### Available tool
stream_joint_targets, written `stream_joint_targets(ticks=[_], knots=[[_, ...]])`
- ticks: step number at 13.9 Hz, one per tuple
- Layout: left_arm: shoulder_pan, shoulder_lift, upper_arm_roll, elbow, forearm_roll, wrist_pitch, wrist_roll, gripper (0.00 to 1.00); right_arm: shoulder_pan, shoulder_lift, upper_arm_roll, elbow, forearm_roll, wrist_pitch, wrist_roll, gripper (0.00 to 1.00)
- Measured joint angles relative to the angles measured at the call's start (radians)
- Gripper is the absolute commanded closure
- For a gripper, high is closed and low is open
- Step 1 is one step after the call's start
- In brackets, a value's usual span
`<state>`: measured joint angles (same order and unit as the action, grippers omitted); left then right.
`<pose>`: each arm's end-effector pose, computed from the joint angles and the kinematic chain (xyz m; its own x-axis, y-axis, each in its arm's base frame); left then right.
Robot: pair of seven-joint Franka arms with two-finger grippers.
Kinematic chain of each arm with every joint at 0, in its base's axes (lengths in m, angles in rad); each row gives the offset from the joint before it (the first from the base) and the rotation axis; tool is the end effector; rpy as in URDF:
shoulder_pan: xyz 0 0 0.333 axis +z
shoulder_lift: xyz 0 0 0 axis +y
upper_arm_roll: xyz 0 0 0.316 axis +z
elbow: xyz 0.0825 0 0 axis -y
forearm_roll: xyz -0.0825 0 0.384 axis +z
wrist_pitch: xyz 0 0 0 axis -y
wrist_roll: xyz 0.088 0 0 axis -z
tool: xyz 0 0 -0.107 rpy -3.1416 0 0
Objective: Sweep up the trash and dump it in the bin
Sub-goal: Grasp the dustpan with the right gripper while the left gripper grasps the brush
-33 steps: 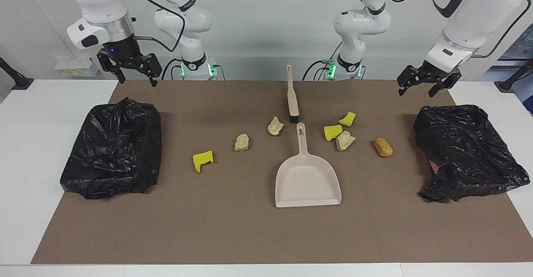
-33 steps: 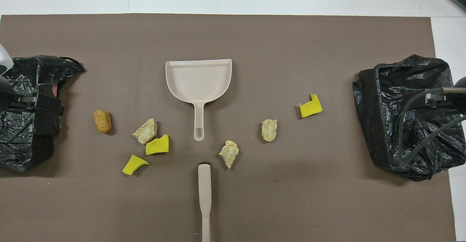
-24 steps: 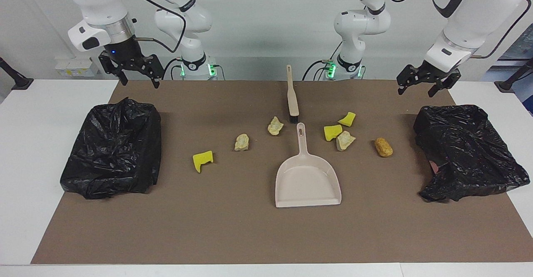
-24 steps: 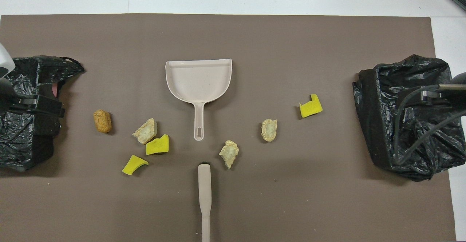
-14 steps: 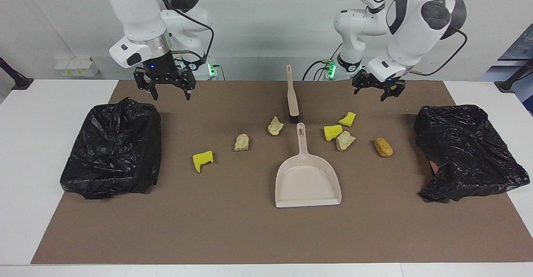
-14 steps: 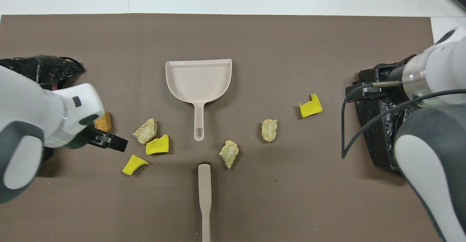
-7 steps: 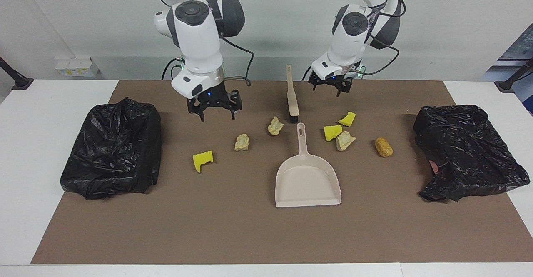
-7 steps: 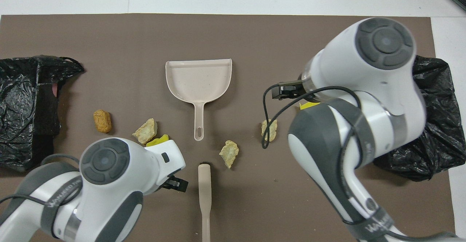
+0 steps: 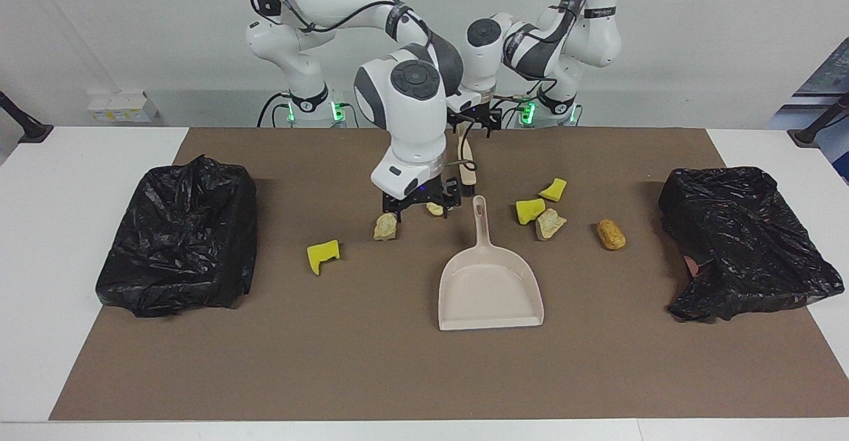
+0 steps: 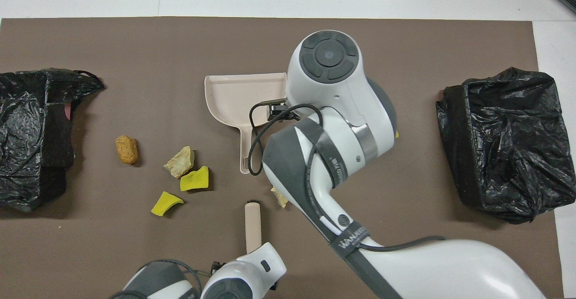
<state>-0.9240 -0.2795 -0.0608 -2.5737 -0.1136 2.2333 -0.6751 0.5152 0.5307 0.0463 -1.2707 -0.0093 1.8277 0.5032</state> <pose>0.2277 -0.3482 0.3549 0.9684 -0.2317 -0.0920 -0.2314 -0.9728 0.0138 0.6091 0.3736 0.4520 0.9984 0.0536 0.0165 0.0540 -0.9982 -0.0255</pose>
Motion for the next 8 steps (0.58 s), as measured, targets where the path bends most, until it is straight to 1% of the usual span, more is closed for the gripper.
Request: stream_joint_targets(ticks=[1, 2, 3, 4, 6, 7, 8], knots=[[-0.045, -0.004, -0.001, -0.028, 0.0, 0.052, -0.06, 0.0, 0.024, 0.04, 0.0, 0.032, 0.0, 0.002, 0.041, 0.0], [-0.077, -0.006, -0.002, -0.053, 0.0, 0.092, -0.106, 0.02, 0.05, 0.081, 0.0, 0.063, 0.0, 0.007, 0.078, 0.0], [-0.092, -0.008, -0.001, -0.069, 0.0, 0.114, -0.13, 0.12, 0.075, 0.117, 0.0, 0.088, 0.0, 0.024, 0.105, 0.0], [-0.093, -0.01, 0.0, -0.077, 0.0, 0.122, -0.137, 0.34, 0.097, 0.144, 0.0, 0.106, 0.0, 0.039, 0.121, 0.0], [-0.092, -0.013, 0.009, -0.08, 0.0, 0.124, -0.139, 0.87, 0.129, 0.173, 0.002, 0.122, 0.0, 0.045, 0.127, 0.0], [-0.092, -0.013, 0.012, -0.08, 0.0, 0.124, -0.14, 1.0, 0.14, 0.182, 0.004, 0.122, 0.0, 0.054, 0.127, 0.0], [-0.091, -0.013, 0.013, -0.08, 0.0, 0.124, -0.141, 1.0, 0.152, 0.191, 0.006, 0.122, 0.001, 0.06, 0.128, 0.0]])
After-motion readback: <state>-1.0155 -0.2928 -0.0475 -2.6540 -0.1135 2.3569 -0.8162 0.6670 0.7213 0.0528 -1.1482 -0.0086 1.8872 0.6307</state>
